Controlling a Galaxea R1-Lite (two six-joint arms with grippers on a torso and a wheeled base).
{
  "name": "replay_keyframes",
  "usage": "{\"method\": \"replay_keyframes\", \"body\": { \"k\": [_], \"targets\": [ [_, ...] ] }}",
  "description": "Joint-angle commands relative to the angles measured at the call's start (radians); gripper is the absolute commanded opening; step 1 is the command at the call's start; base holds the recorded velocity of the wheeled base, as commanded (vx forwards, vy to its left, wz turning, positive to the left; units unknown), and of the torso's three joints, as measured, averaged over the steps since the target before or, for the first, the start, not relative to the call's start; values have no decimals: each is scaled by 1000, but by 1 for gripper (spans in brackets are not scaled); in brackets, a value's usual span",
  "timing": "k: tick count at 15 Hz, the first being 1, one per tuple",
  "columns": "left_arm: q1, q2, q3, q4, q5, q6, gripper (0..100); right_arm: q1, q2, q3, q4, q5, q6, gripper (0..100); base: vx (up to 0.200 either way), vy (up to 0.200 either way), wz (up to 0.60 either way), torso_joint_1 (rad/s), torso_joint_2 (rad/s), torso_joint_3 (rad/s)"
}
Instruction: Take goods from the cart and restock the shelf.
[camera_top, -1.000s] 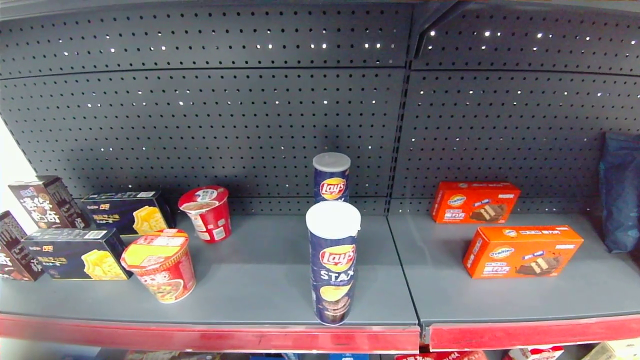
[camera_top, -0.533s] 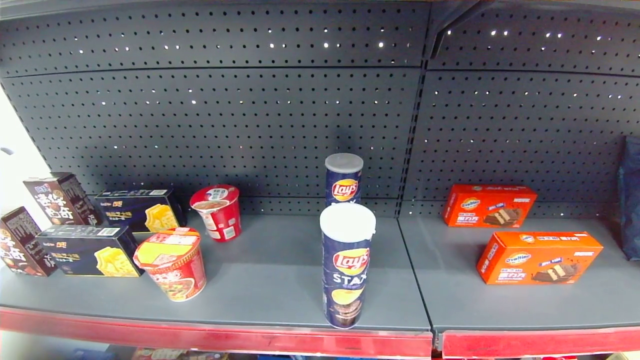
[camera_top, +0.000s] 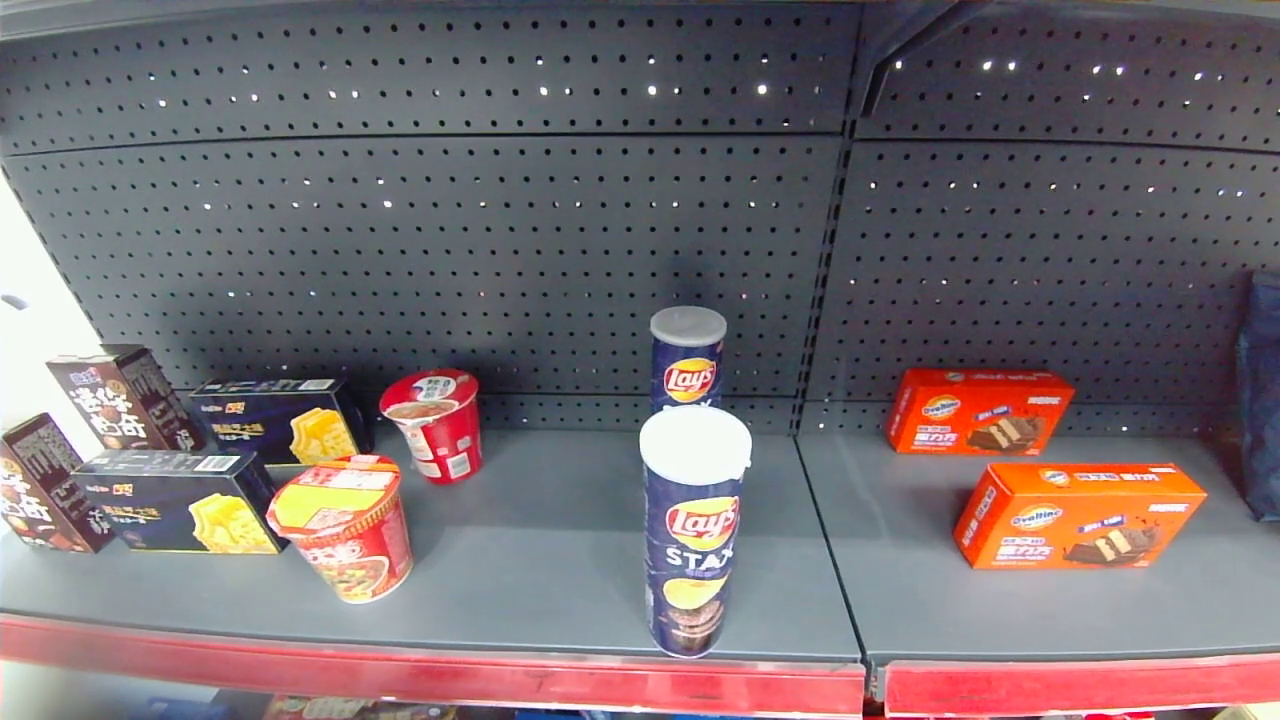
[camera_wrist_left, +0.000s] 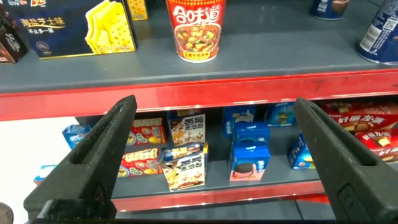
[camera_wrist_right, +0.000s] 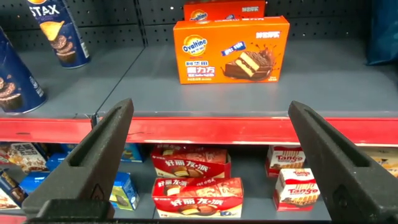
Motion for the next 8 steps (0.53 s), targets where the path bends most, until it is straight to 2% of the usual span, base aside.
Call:
{"method": "replay_keyframes", "body": {
  "k": [1, 5, 6, 8],
  "targets": [
    [0, 1, 0, -1, 2, -1, 100, 0, 1, 0, 0, 1, 0, 100, 0, 0, 0, 0, 0, 0],
    [0, 0, 0, 1, 0, -1, 100, 0, 1, 0, 0, 1, 0, 100, 0, 0, 0, 0, 0, 0],
    [0, 0, 0, -1, 0, -1, 100, 0, 1, 0, 0, -1, 0, 100, 0, 200, 0, 2, 7, 2],
    [0, 1, 0, -1, 0, 0, 100, 0, 1, 0, 0, 1, 0, 100, 0, 0, 0, 0, 0, 0]
  ]
}}
